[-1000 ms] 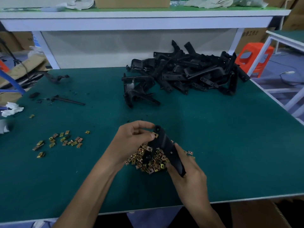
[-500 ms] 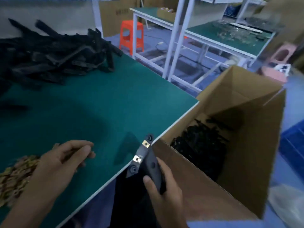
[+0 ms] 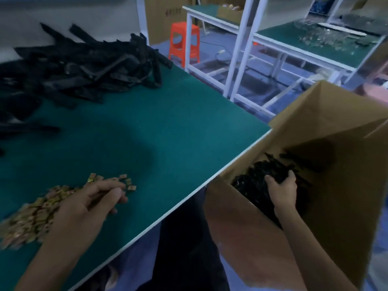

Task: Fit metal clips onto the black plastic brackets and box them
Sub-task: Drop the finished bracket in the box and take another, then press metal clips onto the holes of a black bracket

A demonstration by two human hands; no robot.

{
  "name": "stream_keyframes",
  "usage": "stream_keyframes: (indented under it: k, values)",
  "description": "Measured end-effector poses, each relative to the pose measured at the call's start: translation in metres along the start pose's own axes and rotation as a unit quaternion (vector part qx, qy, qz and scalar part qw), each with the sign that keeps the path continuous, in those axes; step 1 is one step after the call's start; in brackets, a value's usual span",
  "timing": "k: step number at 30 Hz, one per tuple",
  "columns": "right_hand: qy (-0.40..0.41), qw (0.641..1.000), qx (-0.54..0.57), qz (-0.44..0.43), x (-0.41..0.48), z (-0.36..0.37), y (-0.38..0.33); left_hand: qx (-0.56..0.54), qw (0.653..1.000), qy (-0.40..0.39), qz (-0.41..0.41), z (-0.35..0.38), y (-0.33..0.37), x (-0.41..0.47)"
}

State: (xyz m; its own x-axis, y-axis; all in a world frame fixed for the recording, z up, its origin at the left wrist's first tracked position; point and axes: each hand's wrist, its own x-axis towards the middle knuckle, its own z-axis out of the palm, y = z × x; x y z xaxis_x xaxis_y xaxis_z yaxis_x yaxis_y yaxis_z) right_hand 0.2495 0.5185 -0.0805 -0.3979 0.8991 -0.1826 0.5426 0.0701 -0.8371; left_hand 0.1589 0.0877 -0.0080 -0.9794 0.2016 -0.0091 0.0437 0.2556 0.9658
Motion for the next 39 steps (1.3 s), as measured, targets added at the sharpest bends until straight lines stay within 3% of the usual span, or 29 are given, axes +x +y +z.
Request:
stream_keyframes:
  k: [3,7,11,16,18,21,25,27,29,32,34,36,37,39]
  values:
    - [0.009,0.985,0.036,-0.170,-0.025,0.034,-0.039,0.022,0.998,0.058,-0.029,-0.024,-0.011,-0.014]
    - [-0.080,0.928,0.064,-0.359,-0.090,0.093,-0.108,0.153,0.969,0.184,-0.054,-0.059,-0.025,-0.035]
    - [-0.238,0.850,0.052,-0.466,-0.166,0.167,-0.170,0.281,0.911,0.293,-0.077,-0.091,-0.043,-0.056]
    - [-0.412,0.729,-0.059,-0.543,-0.226,0.269,-0.230,0.319,0.878,0.352,-0.064,-0.098,-0.056,-0.067]
    - [-0.426,0.700,-0.121,-0.560,-0.244,0.310,-0.249,0.329,0.872,0.361,-0.045,-0.097,-0.058,-0.065]
    - [-0.385,0.698,-0.216,-0.564,-0.261,0.363,-0.267,0.321,0.869,0.375,-0.025,-0.098,-0.061,-0.063]
    - [-0.397,0.692,-0.313,-0.515,-0.269,0.406,-0.271,0.296,0.869,0.395,-0.023,-0.099,-0.062,-0.062]
    - [-0.356,0.710,-0.317,-0.519,-0.276,0.414,-0.271,0.292,0.871,0.396,-0.012,-0.099,-0.061,-0.062]
    - [-0.323,0.728,-0.290,-0.530,-0.284,0.416,-0.269,0.287,0.871,0.398,-0.004,-0.100,-0.060,-0.062]
    - [-0.362,0.753,-0.220,-0.503,-0.286,0.403,-0.269,0.279,0.872,0.403,0.005,-0.102,-0.062,-0.060]
    - [-0.427,0.781,-0.146,-0.431,-0.284,0.384,-0.270,0.281,0.872,0.400,0.001,-0.104,-0.062,-0.056]
    - [-0.514,0.805,-0.037,-0.293,-0.281,0.354,-0.268,0.282,0.875,0.393,-0.002,-0.105,-0.063,-0.051]
    - [-0.545,0.805,0.010,-0.234,-0.278,0.335,-0.263,0.282,0.877,0.390,0.003,-0.105,-0.064,-0.048]
    - [-0.562,0.802,0.061,-0.195,-0.271,0.295,-0.246,0.288,0.875,0.388,0.026,-0.105,-0.063,-0.039]
